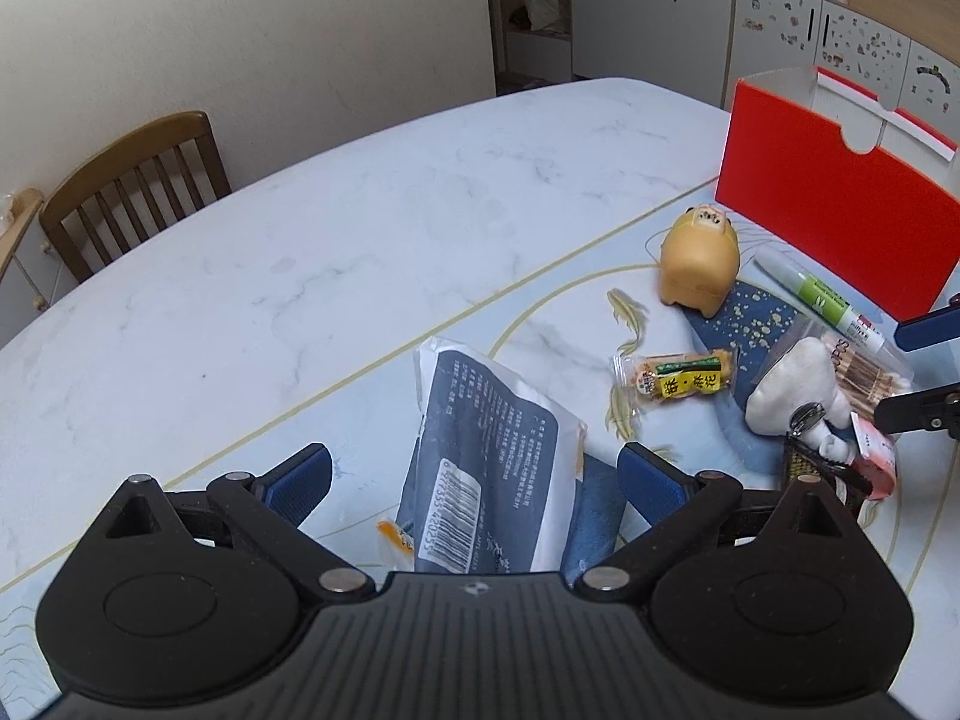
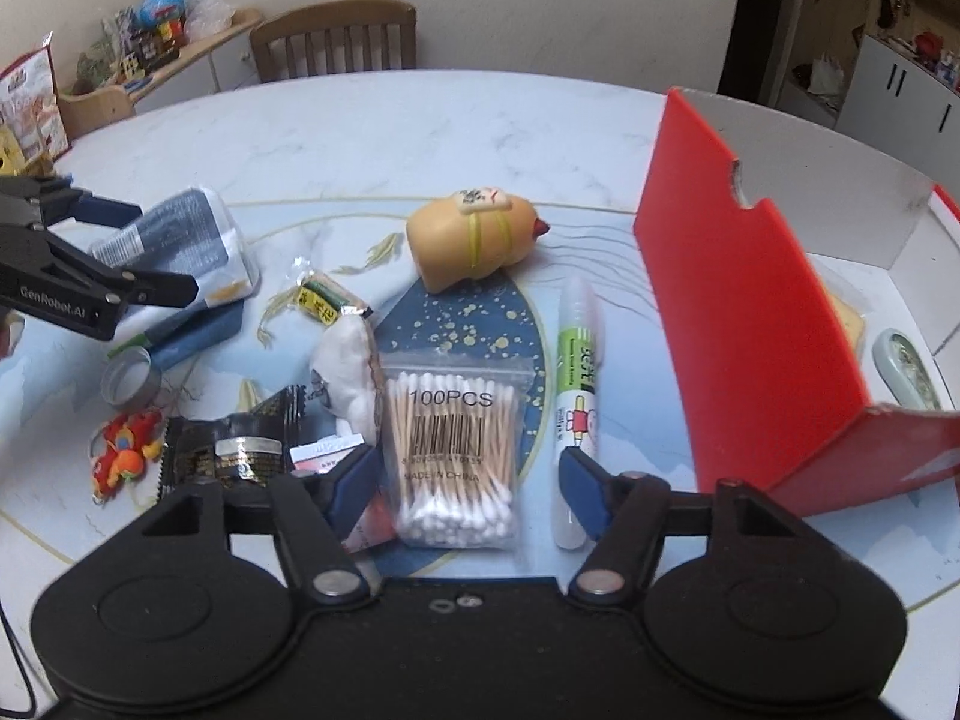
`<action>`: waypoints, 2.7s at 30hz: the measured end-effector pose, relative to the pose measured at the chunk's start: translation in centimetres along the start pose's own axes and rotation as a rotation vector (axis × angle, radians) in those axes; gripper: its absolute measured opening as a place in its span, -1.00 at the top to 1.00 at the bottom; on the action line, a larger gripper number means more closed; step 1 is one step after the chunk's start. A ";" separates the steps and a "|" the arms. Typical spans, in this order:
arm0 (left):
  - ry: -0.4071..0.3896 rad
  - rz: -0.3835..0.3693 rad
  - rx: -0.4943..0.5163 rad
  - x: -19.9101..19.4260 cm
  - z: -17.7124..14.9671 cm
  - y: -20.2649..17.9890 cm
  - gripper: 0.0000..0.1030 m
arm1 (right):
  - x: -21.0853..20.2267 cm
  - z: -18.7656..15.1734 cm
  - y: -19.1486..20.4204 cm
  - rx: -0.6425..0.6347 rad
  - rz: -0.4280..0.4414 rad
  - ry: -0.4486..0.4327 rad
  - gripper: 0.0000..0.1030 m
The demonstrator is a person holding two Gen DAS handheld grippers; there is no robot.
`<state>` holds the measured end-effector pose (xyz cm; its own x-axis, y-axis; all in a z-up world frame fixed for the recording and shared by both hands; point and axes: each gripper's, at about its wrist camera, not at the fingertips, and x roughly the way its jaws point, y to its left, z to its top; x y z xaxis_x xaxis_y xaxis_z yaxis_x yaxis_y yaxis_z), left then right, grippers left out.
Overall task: Organize objects
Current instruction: 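Grasp the blue-printed bag with the left gripper while the right gripper grasps the cotton swab bag, then carry the blue bag and cotton swab bag over the red shoebox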
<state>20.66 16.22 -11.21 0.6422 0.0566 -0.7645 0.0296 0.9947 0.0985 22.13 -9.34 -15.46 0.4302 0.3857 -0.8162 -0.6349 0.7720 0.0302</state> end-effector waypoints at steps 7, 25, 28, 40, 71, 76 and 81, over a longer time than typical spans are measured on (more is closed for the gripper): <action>0.024 -0.036 -0.018 1.0 -0.2 0.4 -0.96 | 1.2 0.3 -0.2 0.006 0.042 0.036 -0.06; 0.034 -0.052 -0.011 0.9 -0.6 -0.5 0.26 | 1.3 0.1 0.1 0.015 0.034 0.031 0.34; 0.036 -0.055 -0.030 0.7 -0.5 -0.5 0.36 | 0.7 0.1 -0.1 0.043 0.032 0.023 0.36; -0.029 -0.059 -0.072 -4.2 1.0 -1.6 0.41 | -5.2 0.3 -1.2 0.085 0.061 -0.057 0.37; -0.120 -0.219 0.000 -8.4 12.7 -17.4 0.40 | -12.3 3.2 -11.9 0.086 0.006 -0.201 0.37; -0.114 -0.226 0.024 -6.9 14.7 -20.7 0.40 | -12.0 3.4 -15.1 0.088 -0.010 -0.200 0.37; -0.098 -0.234 0.045 -5.2 16.6 -23.5 0.40 | -11.3 3.6 -18.4 0.096 -0.035 -0.199 0.37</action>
<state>29.30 -8.91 1.05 0.6850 -0.1860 -0.7044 0.2190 0.9747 -0.0444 31.28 -26.10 -4.67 0.5752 0.4429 -0.6877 -0.5578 0.8273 0.0663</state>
